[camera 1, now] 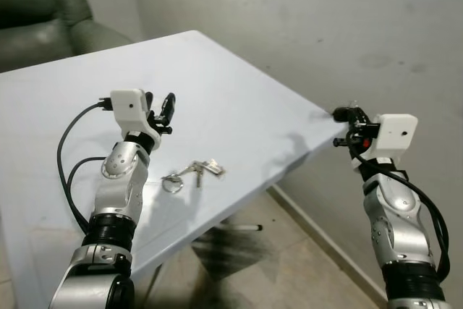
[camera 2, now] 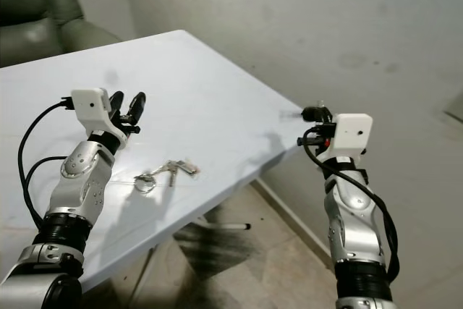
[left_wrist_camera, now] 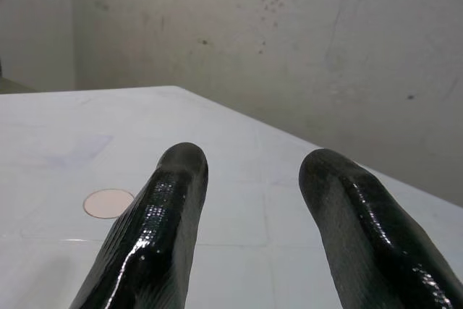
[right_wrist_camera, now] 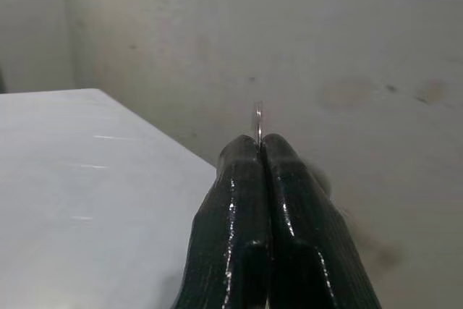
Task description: Hang keys on a hook
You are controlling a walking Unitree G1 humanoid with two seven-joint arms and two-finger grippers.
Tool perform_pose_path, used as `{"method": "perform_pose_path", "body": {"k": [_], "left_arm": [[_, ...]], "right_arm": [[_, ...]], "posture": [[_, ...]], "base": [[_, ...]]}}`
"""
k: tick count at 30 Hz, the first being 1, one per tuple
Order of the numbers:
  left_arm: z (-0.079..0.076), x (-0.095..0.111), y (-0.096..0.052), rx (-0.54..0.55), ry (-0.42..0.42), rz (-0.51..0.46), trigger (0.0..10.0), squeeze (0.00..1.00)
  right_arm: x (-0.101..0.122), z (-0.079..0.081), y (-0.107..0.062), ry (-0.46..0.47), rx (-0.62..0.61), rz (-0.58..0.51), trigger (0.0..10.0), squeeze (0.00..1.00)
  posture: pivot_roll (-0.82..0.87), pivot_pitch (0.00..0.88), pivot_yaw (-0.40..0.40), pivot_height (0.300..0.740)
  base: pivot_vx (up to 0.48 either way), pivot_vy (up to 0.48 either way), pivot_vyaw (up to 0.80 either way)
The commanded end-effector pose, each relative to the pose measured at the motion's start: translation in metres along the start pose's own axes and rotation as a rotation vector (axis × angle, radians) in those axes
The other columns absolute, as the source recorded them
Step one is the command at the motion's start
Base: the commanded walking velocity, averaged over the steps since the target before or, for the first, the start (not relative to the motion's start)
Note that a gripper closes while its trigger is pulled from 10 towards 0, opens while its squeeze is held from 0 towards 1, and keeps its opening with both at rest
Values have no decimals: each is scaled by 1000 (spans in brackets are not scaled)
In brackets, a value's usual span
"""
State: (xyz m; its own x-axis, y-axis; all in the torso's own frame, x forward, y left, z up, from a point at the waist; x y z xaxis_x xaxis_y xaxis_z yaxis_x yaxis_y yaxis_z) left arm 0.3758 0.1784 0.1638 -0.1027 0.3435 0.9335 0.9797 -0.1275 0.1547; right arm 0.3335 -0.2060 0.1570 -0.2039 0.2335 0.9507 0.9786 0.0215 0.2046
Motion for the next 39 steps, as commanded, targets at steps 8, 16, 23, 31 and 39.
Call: {"method": "perform_pose_path", "body": {"k": [8,16,23,31,39], "left_arm": [[-4,2,-1,-16,22,-7,10000,0],[-23,-5,-8,-94,100,-15,10000,0],[-43,-15,-12,-165,122,2,10000,0],[-46,-12,-14,-194,125,-5,10000,0],[-43,-6,-14,-188,124,-18,10000,0]], "right_arm": [[5,-5,1,-6,-16,-8,10000,0],[6,1,-1,-19,-3,-6,10000,0],[8,15,-3,-8,22,-11,10000,0],[7,22,-5,-6,33,-4,10000,0],[12,23,-5,-7,53,-38,10000,0]], "posture": [[-121,0,-15,740],[-118,0,-20,740],[-120,0,-15,740],[-120,0,-10,740],[-115,0,-8,740]], "base": [[0,0,-738],[0,0,-730],[0,0,-721],[0,0,-719],[0,0,-418]]}}
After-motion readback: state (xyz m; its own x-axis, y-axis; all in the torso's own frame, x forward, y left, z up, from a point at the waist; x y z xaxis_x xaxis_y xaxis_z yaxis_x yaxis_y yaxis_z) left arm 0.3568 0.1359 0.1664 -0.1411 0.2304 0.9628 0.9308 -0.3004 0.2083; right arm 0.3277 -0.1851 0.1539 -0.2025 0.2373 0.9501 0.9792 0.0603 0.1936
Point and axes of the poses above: a point about 5 cm out from each wrist's last joint towards the gripper, its own y axis pointing out of the wrist towards the gripper, its own x axis along the axis of the wrist's last joint, z = x × y, the point moved 1 cm from there along y, pointing out of the wrist towards the gripper, and after that the axes turned 13 degrees about -y, right-handed, at the moved point
